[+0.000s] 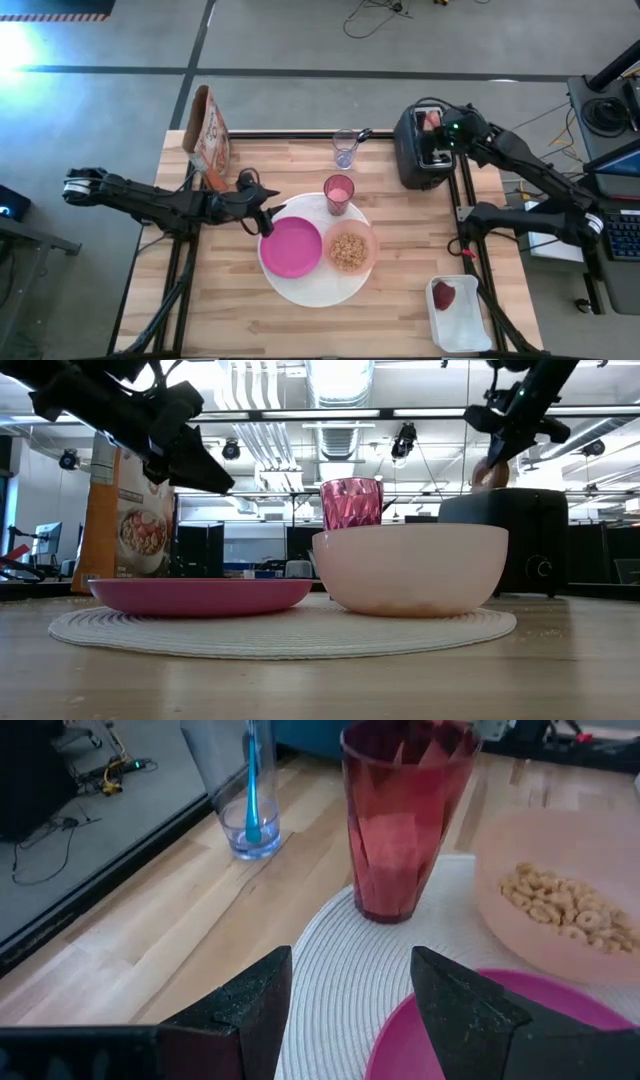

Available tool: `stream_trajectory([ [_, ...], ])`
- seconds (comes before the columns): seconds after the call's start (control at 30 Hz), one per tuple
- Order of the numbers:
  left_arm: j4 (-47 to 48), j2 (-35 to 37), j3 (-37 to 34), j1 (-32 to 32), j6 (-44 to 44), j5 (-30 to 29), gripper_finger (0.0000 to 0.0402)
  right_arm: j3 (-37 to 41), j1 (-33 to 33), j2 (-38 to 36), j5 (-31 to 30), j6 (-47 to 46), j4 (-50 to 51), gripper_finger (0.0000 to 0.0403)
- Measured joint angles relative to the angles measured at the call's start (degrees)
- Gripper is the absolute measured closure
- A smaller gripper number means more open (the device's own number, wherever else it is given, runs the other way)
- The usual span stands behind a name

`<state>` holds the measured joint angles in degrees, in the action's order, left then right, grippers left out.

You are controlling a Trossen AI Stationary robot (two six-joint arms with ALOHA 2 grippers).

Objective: Arrange a breakfast setting
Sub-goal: Put the bagel from the black toaster on the pink plate on the white mat

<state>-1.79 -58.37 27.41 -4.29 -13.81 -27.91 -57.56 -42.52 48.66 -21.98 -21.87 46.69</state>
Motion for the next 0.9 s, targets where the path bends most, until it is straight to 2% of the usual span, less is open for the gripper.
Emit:
stream_trajectory([
  [0.1, -1.55, 0.00, 0.03, 0.00, 1.30, -0.01, 0.0212, 0.00, 0.00, -2.12, 1.60, 0.11, -1.76, 0.0369],
  [0.37, -3.67, -0.02, 0.05, 0.02, 2.83, -0.08, 0.0212, -0.02, -0.01, -6.79, 11.33, 2.98, -8.78, 0.0369],
  [0.43, -4.57, -0.06, 0.05, 0.01, 2.85, -0.06, 0.0212, -0.02, 0.00, -7.12, 17.17, 5.09, -10.65, 0.0369],
  [0.57, -9.11, -1.73, 0.07, 0.00, 4.35, 0.20, 0.0212, 0.02, 0.96, -6.29, 33.71, 9.16, -15.69, 0.0369],
  [0.67, -12.41, -2.89, 0.07, 0.00, 7.46, 0.72, 0.0212, 0.20, 3.50, -4.81, 40.93, 10.68, -20.44, 0.0369],
  [0.9, -22.92, -4.20, 0.10, 0.01, 18.25, 1.59, 0.0212, 0.20, 11.72, 0.10, 41.92, 17.13, -24.81, 0.0369],
])
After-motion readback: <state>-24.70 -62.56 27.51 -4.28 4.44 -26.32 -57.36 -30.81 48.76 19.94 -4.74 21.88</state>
